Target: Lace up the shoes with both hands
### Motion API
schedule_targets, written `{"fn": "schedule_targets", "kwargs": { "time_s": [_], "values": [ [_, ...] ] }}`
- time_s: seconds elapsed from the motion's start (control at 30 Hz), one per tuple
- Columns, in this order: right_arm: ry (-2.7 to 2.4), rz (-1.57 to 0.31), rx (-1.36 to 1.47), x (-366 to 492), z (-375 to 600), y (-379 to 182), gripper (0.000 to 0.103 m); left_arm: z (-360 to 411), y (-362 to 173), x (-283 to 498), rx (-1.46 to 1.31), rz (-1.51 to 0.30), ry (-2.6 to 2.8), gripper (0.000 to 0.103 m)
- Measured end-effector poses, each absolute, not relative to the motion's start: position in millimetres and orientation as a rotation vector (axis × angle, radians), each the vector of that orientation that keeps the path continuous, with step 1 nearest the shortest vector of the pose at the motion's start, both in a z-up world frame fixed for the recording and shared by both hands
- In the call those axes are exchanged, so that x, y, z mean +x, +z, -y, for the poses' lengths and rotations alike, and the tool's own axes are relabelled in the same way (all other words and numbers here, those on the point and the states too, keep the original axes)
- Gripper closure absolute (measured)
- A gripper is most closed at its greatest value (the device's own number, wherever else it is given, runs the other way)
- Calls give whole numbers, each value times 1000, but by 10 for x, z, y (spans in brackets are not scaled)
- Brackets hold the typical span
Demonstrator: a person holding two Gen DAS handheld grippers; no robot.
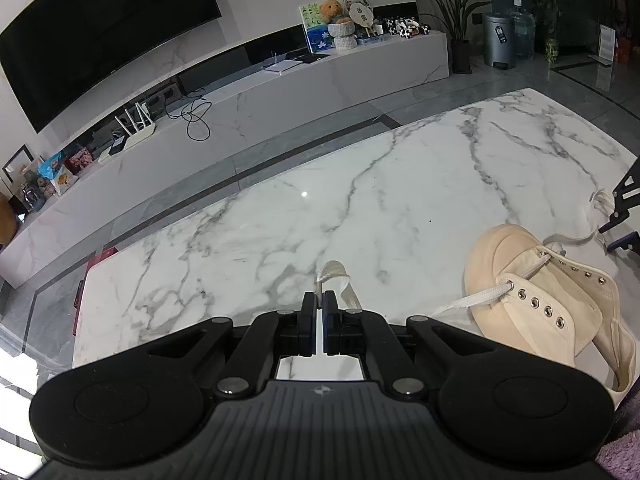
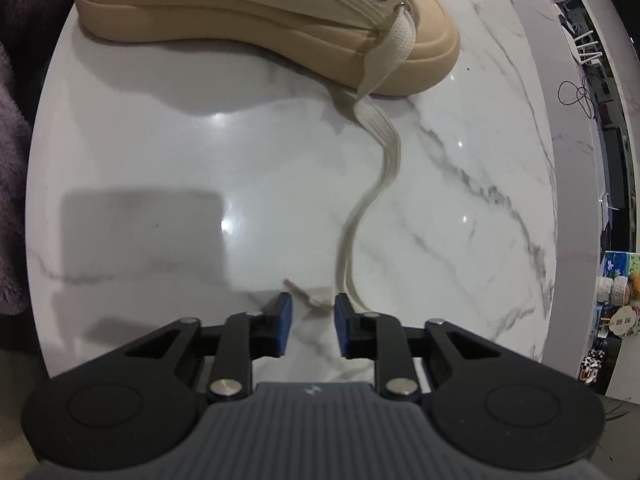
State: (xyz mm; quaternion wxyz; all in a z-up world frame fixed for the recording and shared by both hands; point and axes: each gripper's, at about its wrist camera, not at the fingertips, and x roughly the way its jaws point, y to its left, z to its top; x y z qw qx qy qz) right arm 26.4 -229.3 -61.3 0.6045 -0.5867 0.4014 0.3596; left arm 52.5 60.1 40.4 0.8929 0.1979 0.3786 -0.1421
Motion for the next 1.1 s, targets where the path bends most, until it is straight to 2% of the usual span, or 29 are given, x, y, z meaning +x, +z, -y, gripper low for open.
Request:
{"fn": "schedule_targets", "kwargs": {
  "time_s": [0.13, 0.23, 0.43, 0.67, 0.9, 1.1],
  "values": [
    [811, -957, -1310, 395, 2278, -604, 86, -610, 397, 526, 402, -786, -299, 102],
    [779, -1028, -1187, 559, 2311, -578, 97, -618, 403, 523, 395, -783, -308, 102],
    [696, -1119, -866, 783, 2432, -484, 101, -611, 469, 484, 386, -775, -332, 102],
    [720, -969, -643, 614, 2396, 60, 101, -541, 906, 325, 336, -679, -367, 102],
    [651, -715, -443, 484, 2340, 1161, 101, -229, 1594, 68, 326, -533, -417, 102],
    [576, -531, -386, 251, 2159, 1919, 101, 172, 2110, -119, 353, -424, -458, 102]
  ]
}}
